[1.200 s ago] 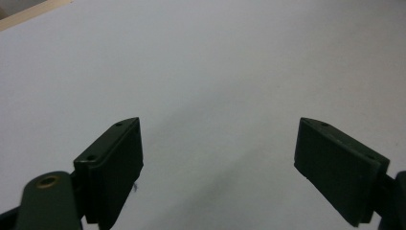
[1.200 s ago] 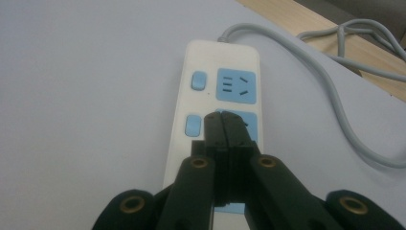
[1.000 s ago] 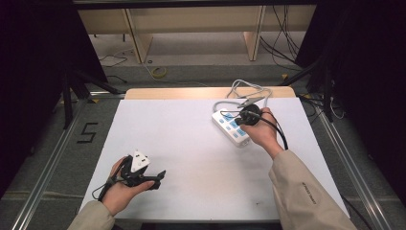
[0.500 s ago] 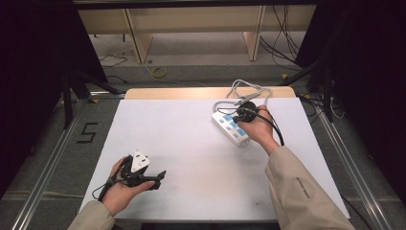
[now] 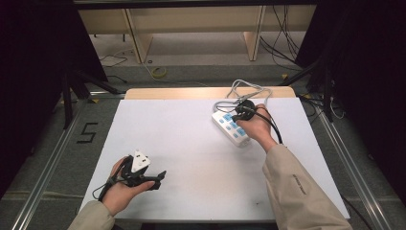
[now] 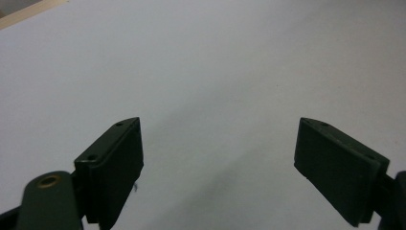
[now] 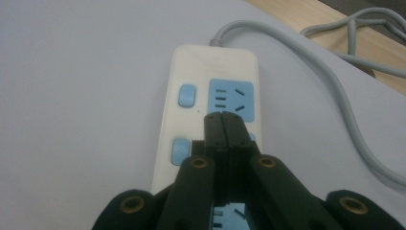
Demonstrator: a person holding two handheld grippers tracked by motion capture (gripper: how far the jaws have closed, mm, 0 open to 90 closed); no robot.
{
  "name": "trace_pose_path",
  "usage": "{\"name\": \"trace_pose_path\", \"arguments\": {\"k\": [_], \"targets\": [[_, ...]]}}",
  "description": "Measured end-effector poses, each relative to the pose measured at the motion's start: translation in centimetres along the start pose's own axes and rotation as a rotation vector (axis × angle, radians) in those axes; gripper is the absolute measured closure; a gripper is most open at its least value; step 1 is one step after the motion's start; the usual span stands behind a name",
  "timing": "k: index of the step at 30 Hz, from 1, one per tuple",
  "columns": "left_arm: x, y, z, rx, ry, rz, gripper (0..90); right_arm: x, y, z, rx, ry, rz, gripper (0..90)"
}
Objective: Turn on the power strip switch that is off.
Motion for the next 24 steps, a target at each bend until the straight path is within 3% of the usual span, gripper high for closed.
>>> {"name": "trace_pose_path", "arguments": {"k": [24], "targets": [[-0.02,-0.02,-0.03,0.0,-0.001,0.0,16.9,-0.98,0.38,-0.99,0.004,0.017,-0.006,90.0]]}}
Point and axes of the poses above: each handheld gripper's, and its own axes: x roughly backward along the jaws, z roughly out of its underside, y roughly to its left, the point moved 10 cm from there along -x, roughly forward along the jaws, and after that the axes turned 3 degrees about -z, right-handed, at the moved point
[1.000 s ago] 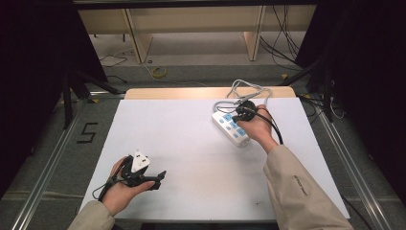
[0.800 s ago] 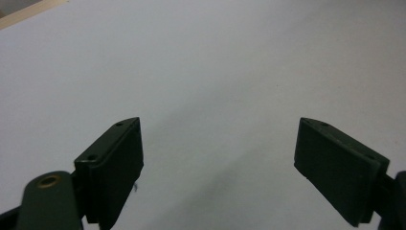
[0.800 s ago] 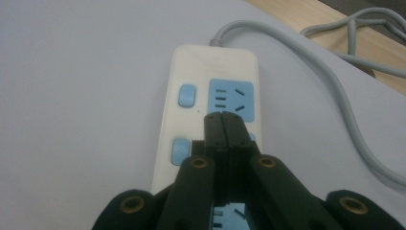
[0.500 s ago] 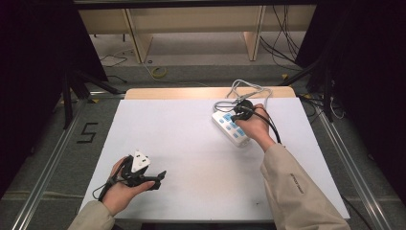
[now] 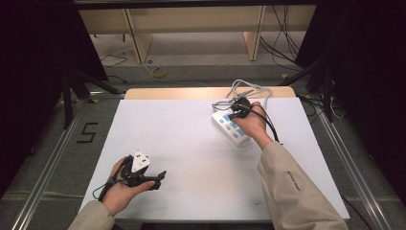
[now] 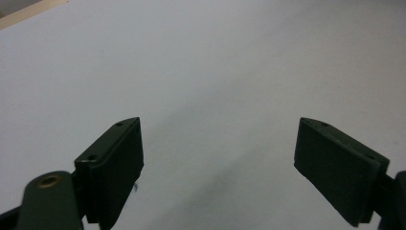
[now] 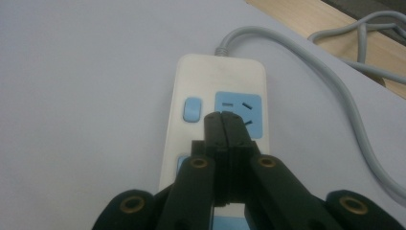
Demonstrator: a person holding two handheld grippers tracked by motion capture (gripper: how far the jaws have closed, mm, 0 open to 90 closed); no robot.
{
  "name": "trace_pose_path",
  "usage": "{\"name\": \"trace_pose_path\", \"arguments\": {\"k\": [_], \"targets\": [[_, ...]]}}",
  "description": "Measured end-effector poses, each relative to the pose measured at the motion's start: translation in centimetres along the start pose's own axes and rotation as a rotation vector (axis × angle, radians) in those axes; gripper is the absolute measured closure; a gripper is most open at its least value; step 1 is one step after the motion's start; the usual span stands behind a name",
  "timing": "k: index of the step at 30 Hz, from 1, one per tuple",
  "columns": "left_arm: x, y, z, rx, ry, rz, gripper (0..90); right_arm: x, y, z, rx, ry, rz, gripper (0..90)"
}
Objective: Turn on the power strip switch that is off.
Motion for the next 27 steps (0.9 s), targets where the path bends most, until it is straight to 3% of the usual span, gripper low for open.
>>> {"name": "trace_pose_path", "arguments": {"k": [27], "targets": [[0.0,0.0,0.0,0.0,-0.001,0.002,16.9,-1.2,0.2,-0.8,0.002,0.016,-0.001,90.0]]}}
Point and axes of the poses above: each handheld gripper's, and its own axes: x roughly backward along the jaws, z roughly out of its underside, y roughly to its left, the point moved 10 cm from there along -x, roughly forward along the jaws, and after that the axes turned 3 degrees about -z, right-handed, at the moved point
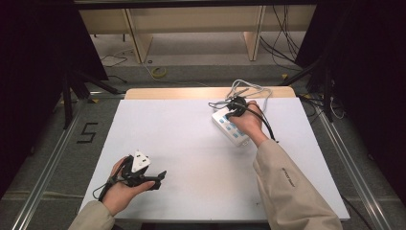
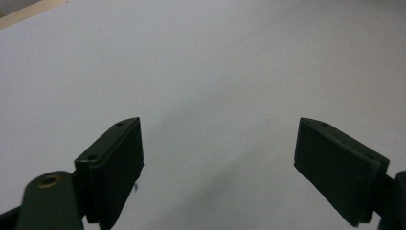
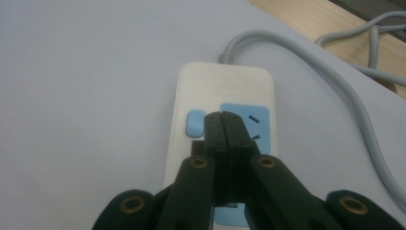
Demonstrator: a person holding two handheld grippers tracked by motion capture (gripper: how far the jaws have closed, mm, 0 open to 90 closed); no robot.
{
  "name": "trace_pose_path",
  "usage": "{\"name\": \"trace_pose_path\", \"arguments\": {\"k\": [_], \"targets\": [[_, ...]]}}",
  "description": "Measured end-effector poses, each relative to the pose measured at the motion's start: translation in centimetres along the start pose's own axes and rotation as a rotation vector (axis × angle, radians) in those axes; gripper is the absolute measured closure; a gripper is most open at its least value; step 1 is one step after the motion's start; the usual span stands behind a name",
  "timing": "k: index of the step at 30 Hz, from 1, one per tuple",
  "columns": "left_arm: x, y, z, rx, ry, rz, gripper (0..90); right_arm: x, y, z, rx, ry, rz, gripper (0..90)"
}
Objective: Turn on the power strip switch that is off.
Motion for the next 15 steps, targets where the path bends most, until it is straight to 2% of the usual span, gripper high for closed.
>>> {"name": "trace_pose_path", "arguments": {"k": [15], "targets": [[-0.03,-0.08,-0.02,0.0,-0.001,0.001,16.9,-0.57,-0.02,-0.22,-0.004,0.018,0.001,90.0]]}}
Point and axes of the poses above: each handheld gripper's, and its own axes: x roughly backward along the jaws, z roughly out of its underside, y roughly to its left, the point moved 10 cm from there along -x, roughly forward along the jaws, and after that the axes turned 3 degrees about -z, right-handed, at the moved point
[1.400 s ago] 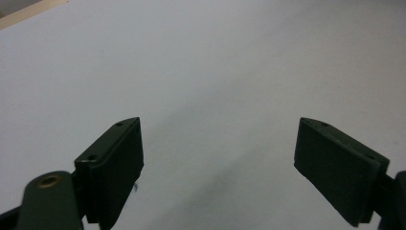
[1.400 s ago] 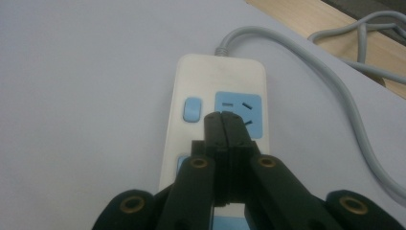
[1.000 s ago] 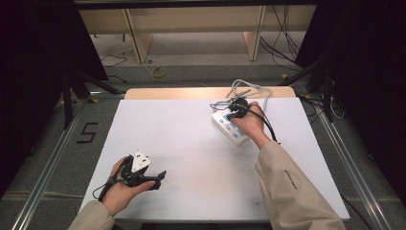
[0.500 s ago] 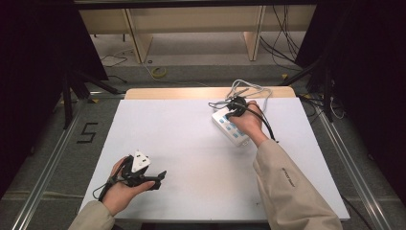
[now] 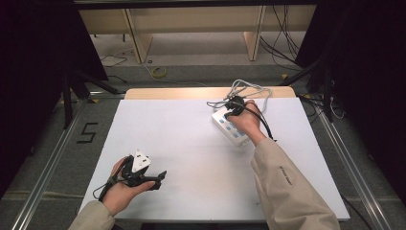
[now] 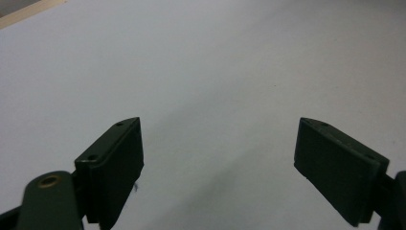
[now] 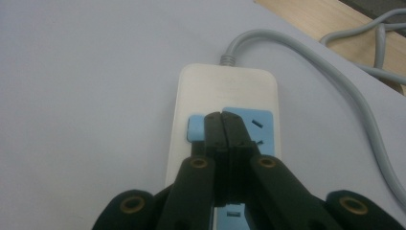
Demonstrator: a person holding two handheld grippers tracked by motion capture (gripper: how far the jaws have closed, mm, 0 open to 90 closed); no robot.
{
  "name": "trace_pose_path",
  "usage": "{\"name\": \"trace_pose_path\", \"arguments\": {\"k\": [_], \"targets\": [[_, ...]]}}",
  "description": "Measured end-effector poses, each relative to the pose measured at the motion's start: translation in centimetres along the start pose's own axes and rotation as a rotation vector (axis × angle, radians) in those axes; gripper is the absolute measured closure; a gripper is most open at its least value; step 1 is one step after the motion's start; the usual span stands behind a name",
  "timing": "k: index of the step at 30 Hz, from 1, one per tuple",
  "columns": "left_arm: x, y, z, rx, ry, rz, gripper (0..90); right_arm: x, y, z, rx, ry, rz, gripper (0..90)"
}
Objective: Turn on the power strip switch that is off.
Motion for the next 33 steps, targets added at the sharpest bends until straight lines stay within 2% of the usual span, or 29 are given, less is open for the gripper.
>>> {"name": "trace_pose_path", "arguments": {"k": [27,33], "targets": [[0.0,0.0,0.0,-0.001,0.0,0.0,16.9,-1.0,0.7,-0.9,0.009,0.042,-0.011,90.0],[0.0,0.0,0.0,-0.001,-0.001,0.002,16.9,-1.6,1.0,-0.9,-0.002,0.052,-0.018,90.0]]}}
Point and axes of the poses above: each handheld gripper's, and its own axes: x roughly backward along the jaws, z roughly out of its underside, y roughly to its left, the point moved 10 cm from there along -x, roughly forward along the jaws, and after that the axes turned 3 degrees about -z, right-handed, at the moved point
